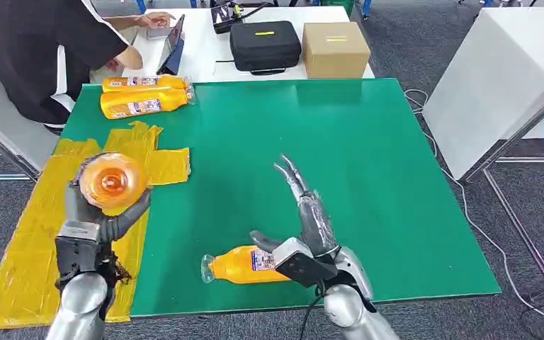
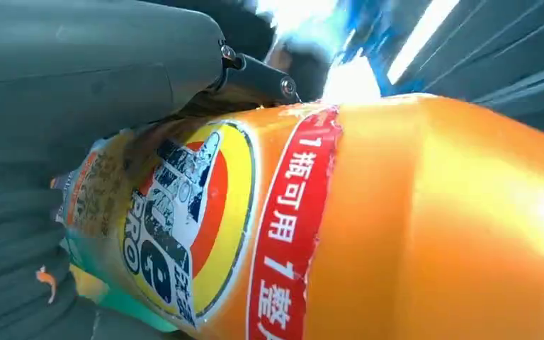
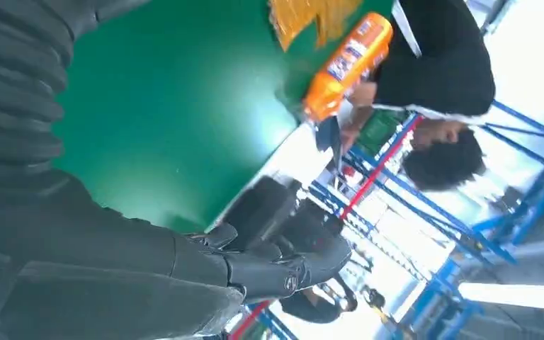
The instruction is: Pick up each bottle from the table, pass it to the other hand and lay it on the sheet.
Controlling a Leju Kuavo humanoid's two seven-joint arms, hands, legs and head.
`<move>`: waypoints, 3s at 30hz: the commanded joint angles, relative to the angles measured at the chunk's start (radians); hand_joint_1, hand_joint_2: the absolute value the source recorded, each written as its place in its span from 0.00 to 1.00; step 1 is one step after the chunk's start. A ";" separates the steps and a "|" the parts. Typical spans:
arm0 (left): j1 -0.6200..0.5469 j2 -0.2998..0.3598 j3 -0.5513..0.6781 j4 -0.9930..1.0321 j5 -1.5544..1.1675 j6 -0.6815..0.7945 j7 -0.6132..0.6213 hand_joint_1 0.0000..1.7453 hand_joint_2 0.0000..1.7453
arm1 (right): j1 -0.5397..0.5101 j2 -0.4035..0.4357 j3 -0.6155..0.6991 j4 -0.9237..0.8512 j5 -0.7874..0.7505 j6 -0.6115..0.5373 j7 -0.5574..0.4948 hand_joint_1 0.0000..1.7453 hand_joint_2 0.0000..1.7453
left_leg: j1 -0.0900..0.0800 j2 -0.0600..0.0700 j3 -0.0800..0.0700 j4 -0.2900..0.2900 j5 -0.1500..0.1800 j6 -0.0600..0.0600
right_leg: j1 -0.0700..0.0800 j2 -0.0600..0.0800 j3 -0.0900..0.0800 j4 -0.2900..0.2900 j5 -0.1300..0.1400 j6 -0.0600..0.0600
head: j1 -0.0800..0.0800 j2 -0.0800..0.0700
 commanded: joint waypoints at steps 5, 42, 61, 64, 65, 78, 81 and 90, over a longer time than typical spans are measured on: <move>0.044 -0.008 0.227 0.013 -0.897 0.191 0.034 1.00 1.00 | 0.047 -0.128 0.026 -0.074 0.018 -0.107 -0.026 0.00 1.00 | 0.000 0.003 0.003 0.000 -0.002 -0.003 | 0.000 0.002 0.003 -0.001 -0.001 -0.001 | 0.000 0.000; -0.200 0.086 0.105 0.470 -1.073 -0.255 0.642 1.00 1.00 | 0.044 -0.105 0.032 -0.105 0.334 -0.105 0.124 0.00 1.00 | 0.001 0.002 0.002 0.000 -0.001 -0.003 | 0.000 0.000 0.001 -0.001 -0.001 -0.001 | 0.000 0.000; -0.221 0.074 0.135 0.551 -1.063 -0.294 0.624 1.00 1.00 | 0.024 -0.090 0.033 -0.078 0.335 -0.080 0.117 0.00 1.00 | 0.000 0.001 0.000 0.000 0.000 -0.002 | 0.000 0.001 0.000 0.000 0.000 -0.001 | 0.000 0.000; -0.227 0.063 0.149 0.560 -1.065 -0.265 0.613 1.00 1.00 | 0.026 -0.082 0.023 -0.089 0.335 -0.074 0.120 0.00 1.00 | 0.001 0.002 0.002 0.000 -0.001 -0.003 | 0.001 0.001 0.002 -0.001 0.000 -0.001 | 0.000 0.000; -0.227 0.062 0.150 0.559 -1.066 -0.266 0.612 1.00 1.00 | 0.026 -0.082 0.022 -0.090 0.335 -0.072 0.120 0.00 1.00 | 0.001 0.001 0.001 0.000 0.000 -0.003 | 0.001 0.000 0.001 -0.001 0.000 -0.001 | 0.000 0.000; -0.234 0.052 0.146 0.586 -1.087 -0.275 0.629 0.00 1.00 | 0.058 -0.067 0.007 -0.115 0.352 -0.060 0.121 0.00 1.00 | 0.001 0.001 0.002 0.000 -0.001 -0.003 | 0.001 0.000 0.002 -0.001 -0.001 -0.001 | 0.000 0.000; -0.232 0.049 0.149 0.578 -1.095 -0.297 0.634 0.00 1.00 | 0.060 -0.055 -0.002 -0.128 0.366 -0.047 0.129 0.00 1.00 | 0.001 0.001 0.002 0.000 -0.001 -0.003 | 0.000 0.000 0.001 0.000 -0.001 -0.001 | 0.000 0.000; -0.235 0.051 0.156 0.576 -1.113 -0.350 0.642 0.00 1.00 | 0.059 -0.051 -0.008 -0.119 0.369 -0.043 0.126 0.00 1.00 | 0.001 0.001 0.001 0.000 -0.001 -0.003 | 0.000 0.000 0.001 0.000 -0.001 -0.001 | 0.000 0.000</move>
